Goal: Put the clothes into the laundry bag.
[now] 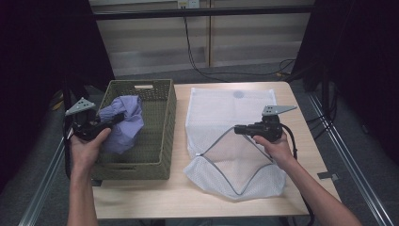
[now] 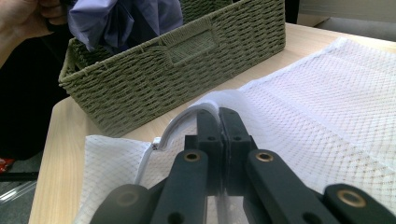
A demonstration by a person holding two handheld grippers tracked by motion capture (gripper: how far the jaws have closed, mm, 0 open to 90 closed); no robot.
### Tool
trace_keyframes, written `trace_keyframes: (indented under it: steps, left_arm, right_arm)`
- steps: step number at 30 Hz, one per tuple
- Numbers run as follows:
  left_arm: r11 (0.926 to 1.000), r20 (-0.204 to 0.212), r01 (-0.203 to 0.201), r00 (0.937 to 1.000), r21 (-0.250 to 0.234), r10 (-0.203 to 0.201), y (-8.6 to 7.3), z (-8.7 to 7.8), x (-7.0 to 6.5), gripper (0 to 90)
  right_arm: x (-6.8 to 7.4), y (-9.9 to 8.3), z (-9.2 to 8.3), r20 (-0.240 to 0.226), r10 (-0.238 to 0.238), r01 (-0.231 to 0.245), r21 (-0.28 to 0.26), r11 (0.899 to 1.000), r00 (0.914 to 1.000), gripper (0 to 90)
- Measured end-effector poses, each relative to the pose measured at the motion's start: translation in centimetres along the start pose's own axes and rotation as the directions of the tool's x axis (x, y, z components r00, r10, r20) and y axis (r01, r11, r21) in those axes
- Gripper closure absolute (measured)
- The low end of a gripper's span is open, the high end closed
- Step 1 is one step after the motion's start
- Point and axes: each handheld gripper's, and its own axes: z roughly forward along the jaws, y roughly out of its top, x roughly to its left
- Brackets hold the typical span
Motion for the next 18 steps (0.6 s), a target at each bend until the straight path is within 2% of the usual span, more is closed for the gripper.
trace_keyframes:
  steps: [5,11,18]
  left_arm:
    - [0.9991,-0.003,-0.014,0.9999,-0.040,0.014,0.6,-0.6,-0.6,82.1]
    - [0.9982,0.000,-0.018,0.9998,-0.056,0.018,1.1,-0.9,-1.0,82.1]
    - [0.9937,-0.001,-0.023,0.9997,-0.110,0.023,1.8,-1.8,-1.5,82.0]
  right_arm:
    - [0.0,0.0,0.0,0.000,-0.003,0.003,0.000,1.000,1.0000,88.9]
    - [0.0,0.0,-0.1,-0.001,-0.006,0.006,-0.002,1.000,1.0000,88.9]
    - [0.0,0.0,0.0,0.000,-0.005,0.005,-0.001,1.000,1.0000,88.9]
